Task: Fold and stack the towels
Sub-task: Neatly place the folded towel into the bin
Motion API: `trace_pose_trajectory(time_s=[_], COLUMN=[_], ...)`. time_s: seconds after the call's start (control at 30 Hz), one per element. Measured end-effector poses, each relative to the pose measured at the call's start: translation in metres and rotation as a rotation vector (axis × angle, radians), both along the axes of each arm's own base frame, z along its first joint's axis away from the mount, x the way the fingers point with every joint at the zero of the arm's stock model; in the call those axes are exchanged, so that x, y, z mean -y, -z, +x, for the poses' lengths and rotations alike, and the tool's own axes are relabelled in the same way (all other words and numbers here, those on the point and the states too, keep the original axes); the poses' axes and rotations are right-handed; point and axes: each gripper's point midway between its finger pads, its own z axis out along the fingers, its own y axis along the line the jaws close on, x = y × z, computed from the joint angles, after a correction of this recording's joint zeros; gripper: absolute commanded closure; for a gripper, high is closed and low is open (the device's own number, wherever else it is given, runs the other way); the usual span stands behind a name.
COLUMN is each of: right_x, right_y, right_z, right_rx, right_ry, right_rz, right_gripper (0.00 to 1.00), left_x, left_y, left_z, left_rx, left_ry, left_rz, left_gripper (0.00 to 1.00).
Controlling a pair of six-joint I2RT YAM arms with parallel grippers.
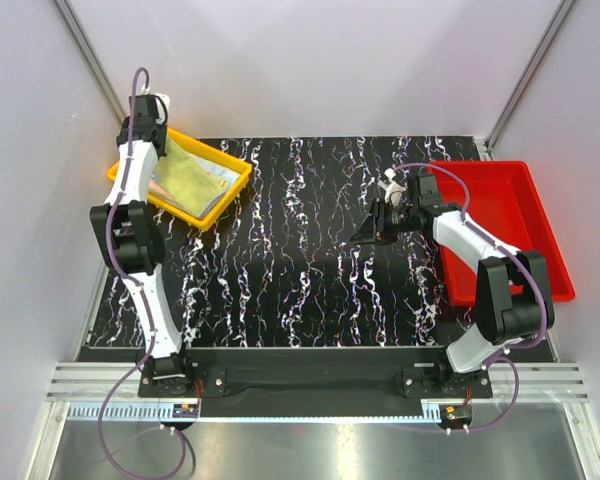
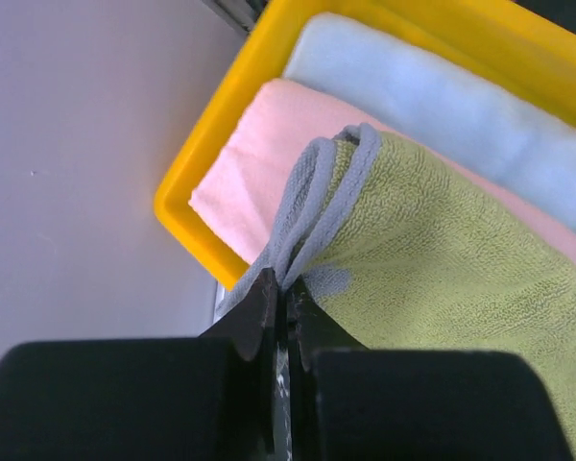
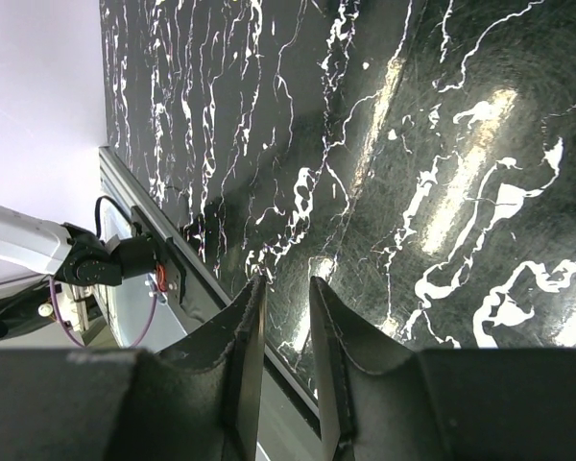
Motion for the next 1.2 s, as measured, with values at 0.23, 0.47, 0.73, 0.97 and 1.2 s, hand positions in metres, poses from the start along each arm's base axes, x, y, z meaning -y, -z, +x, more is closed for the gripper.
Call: trace_pose_trajectory(time_s=[0.23,0.47,0.73,0.97,1.2], right_x=[0.004,0.008,0.017,0.032,0.056], right_y=[0.001,0.006,-0.004,-0.081,-0.164], right_z=[0.006,0.006,0.003,0.011,0.003], right_rx=[0.01,0.0,0.002,0.188,0.402], right_ry=[0.015,0.031,0.077,0.196,0.353], right_rz=[-0.02,-0.05,-0.101,-0.133,-0.143], right_gripper=[0.66,0.5,0.0,0.0,0.0], left_x=[-0.056,-0.063,0.024,0.164,0.264], left_y=[0.034,0.056,0.018,-0.046,-0.1], left_z=[0.015,0.014,-0.005,-0.092,-0.208], left_rx=[0.027,0.066,0.099,0.142,0.179], left_ry=[-0.131,-0.23,-0.111,0.237,0.592], left_rz=[-0.069,-0.162,-0.297,-0.559,-0.795], left_gripper=[0.36,0.01,0.01,0.01,0.01])
